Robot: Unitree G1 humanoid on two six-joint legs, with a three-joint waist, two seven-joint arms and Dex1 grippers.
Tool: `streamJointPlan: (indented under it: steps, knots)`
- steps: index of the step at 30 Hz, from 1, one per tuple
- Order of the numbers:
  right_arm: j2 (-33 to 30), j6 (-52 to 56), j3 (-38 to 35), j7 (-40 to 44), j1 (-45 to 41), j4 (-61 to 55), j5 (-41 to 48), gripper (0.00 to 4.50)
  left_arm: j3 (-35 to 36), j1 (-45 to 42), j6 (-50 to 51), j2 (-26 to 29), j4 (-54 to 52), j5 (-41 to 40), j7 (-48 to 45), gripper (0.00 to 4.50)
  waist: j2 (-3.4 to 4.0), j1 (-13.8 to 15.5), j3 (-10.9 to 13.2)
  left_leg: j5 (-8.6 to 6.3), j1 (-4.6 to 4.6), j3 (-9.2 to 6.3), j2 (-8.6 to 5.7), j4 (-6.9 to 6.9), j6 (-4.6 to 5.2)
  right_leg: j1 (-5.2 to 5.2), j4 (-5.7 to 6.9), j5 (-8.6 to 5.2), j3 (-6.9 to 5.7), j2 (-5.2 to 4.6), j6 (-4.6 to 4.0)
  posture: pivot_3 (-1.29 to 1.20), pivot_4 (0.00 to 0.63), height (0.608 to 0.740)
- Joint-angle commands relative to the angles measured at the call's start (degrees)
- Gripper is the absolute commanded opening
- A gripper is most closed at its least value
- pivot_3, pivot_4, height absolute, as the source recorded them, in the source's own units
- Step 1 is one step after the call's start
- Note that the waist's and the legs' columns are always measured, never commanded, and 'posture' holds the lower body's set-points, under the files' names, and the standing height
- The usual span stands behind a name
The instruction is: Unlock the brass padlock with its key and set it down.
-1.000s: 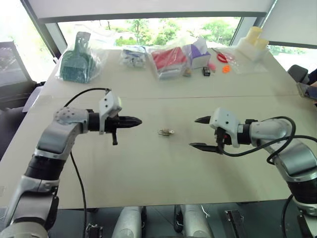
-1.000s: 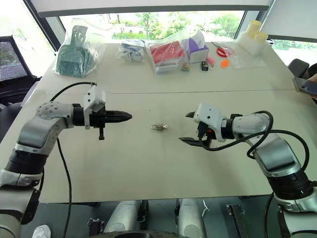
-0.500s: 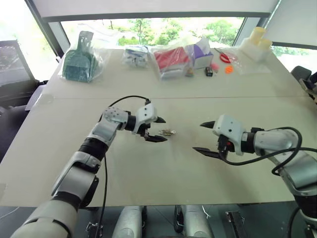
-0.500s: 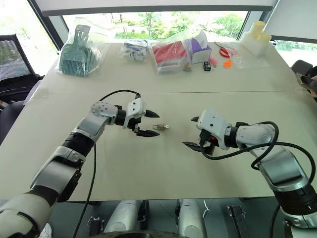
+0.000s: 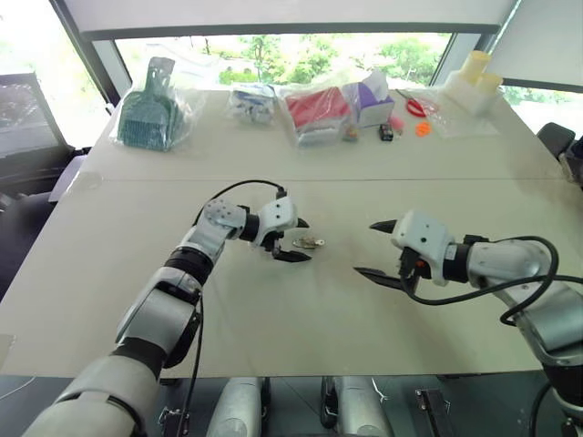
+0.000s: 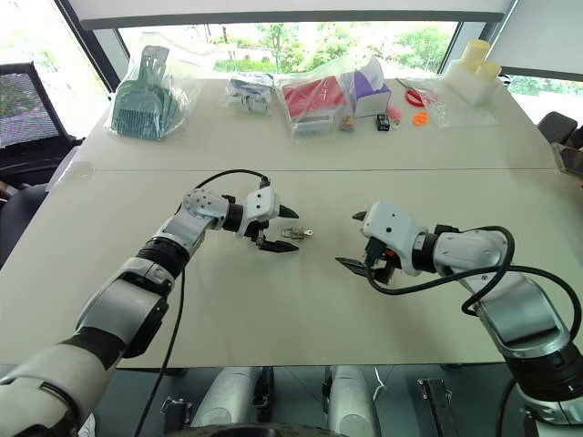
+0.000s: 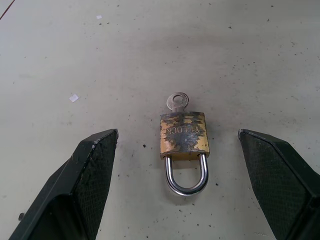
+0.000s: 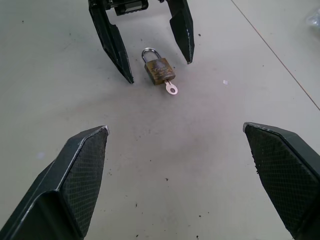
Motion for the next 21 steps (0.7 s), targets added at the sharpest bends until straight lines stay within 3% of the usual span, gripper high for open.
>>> streamJointPlan:
  steps: [1,2,7,8,15,21]
  knots:
    - [0.15,-1.2,-0.23,-0.15,-1.25,-0.84,-0.23,4.5,0.37,-0.58,0.31,0.29,0.92,1.43,-0.55,3.37,0.0,-0.03,0.0,0.0,0.0,0.0,0.0,0.0,0.0,0.0,0.0,0.0,0.0,0.0,0.0,0.0,0.15,0.74]
    - [0.2,-1.3,-0.05,-0.17,-1.41,-0.76,-0.28,4.5,0.42,-0.5,0.46,0.33,0.9,1.42,-0.8,3.25,0.0,-0.02,0.0,0.0,0.0,0.0,0.0,0.0,0.0,0.0,0.0,0.0,0.0,0.0,0.0,0.0,0.15,0.74]
    - [0.76,-2.52,1.17,-0.37,-2.63,-0.1,-1.02,4.5,0.7,-0.22,1.34,0.37,0.41,1.23,-1.72,1.0,0.0,-0.04,0.0,0.0,0.01,0.0,0.0,0.01,0.0,0.0,0.03,0.0,0.0,0.0,0.0,0.0,0.15,0.74]
    - [0.98,-3.2,1.6,-0.62,-2.95,0.17,-1.56,4.5,0.78,-0.26,1.57,0.37,0.35,1.22,-1.69,0.73,0.0,-0.03,0.0,0.0,0.01,0.0,0.0,0.01,0.0,0.0,0.03,0.0,0.0,0.0,0.0,0.0,0.15,0.74]
    - [3.78,-14.47,7.58,-4.7,-6.68,5.22,-12.3,4.5,2.97,-2.31,4.56,0.93,-1.6,-0.85,-3.13,0.73,0.0,-0.09,-0.01,0.0,0.02,0.01,-0.01,0.01,0.0,-0.01,0.06,0.0,0.0,0.01,0.01,0.0,0.15,0.74]
    - [6.6,-27.88,13.77,-11.29,-8.5,11.42,-25.89,4.5,7.06,-4.58,13.08,3.0,-9.26,-5.93,-8.56,0.73,-0.02,-0.1,0.01,0.01,-0.05,0.06,-0.01,0.0,0.0,-0.08,0.08,0.0,-0.01,0.02,0.03,0.0,0.15,0.74]
